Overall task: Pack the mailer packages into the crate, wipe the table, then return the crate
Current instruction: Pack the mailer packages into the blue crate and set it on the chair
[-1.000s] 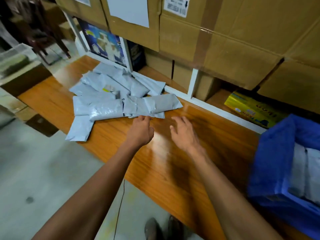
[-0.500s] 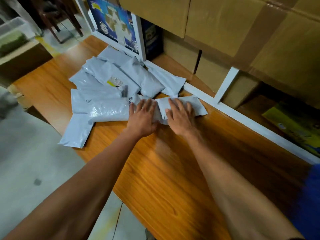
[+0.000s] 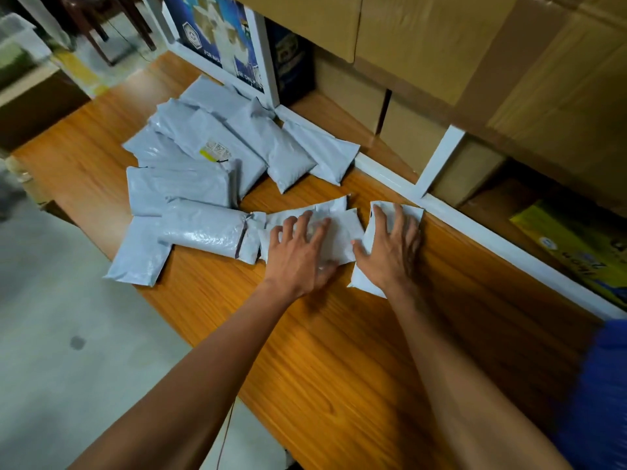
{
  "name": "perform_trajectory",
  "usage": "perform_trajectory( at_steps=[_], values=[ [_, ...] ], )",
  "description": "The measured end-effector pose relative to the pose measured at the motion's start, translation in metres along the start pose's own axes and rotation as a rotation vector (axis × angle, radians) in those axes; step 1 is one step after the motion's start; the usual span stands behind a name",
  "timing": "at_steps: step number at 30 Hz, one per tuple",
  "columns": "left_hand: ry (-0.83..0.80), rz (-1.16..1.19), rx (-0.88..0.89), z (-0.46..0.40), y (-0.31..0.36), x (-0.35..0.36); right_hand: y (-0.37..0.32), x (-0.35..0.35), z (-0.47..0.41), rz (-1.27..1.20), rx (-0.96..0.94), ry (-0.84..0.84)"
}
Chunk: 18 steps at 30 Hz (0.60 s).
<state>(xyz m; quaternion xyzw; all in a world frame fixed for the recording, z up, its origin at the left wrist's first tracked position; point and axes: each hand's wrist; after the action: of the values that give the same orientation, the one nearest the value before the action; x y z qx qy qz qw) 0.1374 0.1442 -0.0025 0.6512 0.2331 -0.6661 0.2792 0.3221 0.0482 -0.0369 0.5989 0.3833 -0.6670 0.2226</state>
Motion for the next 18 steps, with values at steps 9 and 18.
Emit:
perform_trajectory(
  at_steps=[9, 18],
  values=[
    [-0.008, -0.094, -0.048, 0.031, 0.056, -0.001, 0.029, -0.009, 0.052, 0.045, 0.019, -0.002],
    [-0.058, 0.120, 0.124, 0.042, 0.079, 0.051, 0.040, 0.000, 0.082, 0.055, 0.061, -0.041]
  ],
)
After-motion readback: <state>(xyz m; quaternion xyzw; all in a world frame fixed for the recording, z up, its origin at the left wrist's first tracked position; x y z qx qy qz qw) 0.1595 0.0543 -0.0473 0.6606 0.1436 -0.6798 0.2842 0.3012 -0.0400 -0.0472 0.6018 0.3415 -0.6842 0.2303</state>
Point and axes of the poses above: each hand's wrist, its own z-axis away from the middle knuckle, its own x-axis out of the palm, y = z × x, and after that the axes turned 2 degrees about y, right-handed
